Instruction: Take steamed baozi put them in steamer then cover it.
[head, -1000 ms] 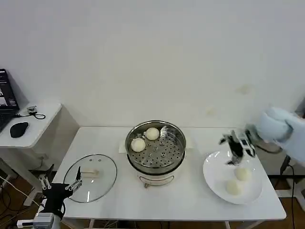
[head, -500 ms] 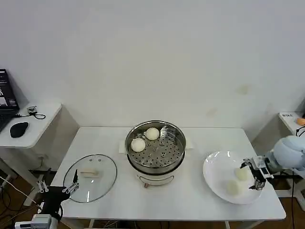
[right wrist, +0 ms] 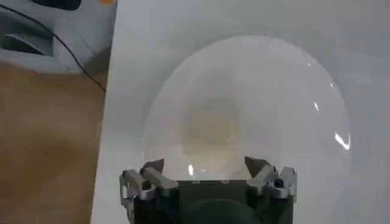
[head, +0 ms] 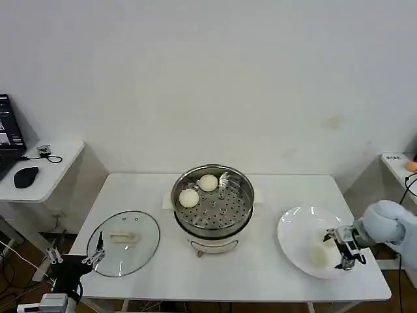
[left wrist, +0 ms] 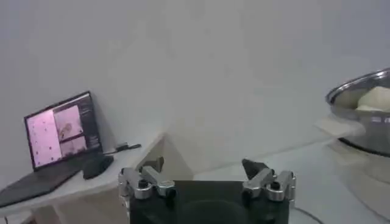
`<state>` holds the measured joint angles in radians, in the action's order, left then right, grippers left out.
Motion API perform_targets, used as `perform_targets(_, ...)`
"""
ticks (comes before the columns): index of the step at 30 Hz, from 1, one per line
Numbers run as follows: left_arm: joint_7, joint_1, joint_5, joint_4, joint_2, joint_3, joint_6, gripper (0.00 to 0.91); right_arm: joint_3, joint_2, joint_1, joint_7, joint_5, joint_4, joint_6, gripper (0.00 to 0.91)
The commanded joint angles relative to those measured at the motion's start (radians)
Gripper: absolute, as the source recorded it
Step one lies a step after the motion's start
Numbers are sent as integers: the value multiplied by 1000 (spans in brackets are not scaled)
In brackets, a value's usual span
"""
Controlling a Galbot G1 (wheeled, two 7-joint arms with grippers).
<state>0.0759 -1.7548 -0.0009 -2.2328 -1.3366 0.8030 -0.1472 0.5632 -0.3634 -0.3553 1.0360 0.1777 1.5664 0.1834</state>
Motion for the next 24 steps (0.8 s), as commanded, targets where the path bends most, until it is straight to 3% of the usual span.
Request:
perform_targets(1, -1, -3, 3, -2, -1, 2, 0, 907, -16, -75, -33, -9, 17, -81, -6, 907)
perform_targets(7, 0, -5, 5, -1, -3, 4, 0, 907, -15, -88, -42, -14, 26, -96, 4, 907)
perform_targets(20, 1, -9, 8, -11, -10, -2, 2, 907, -20, -79, -32, -10, 12, -78, 21, 665)
perform_targets(24, 2, -12, 8, -19, -11, -2, 1, 907, -21, -67, -2, 7, 0, -59, 18, 655)
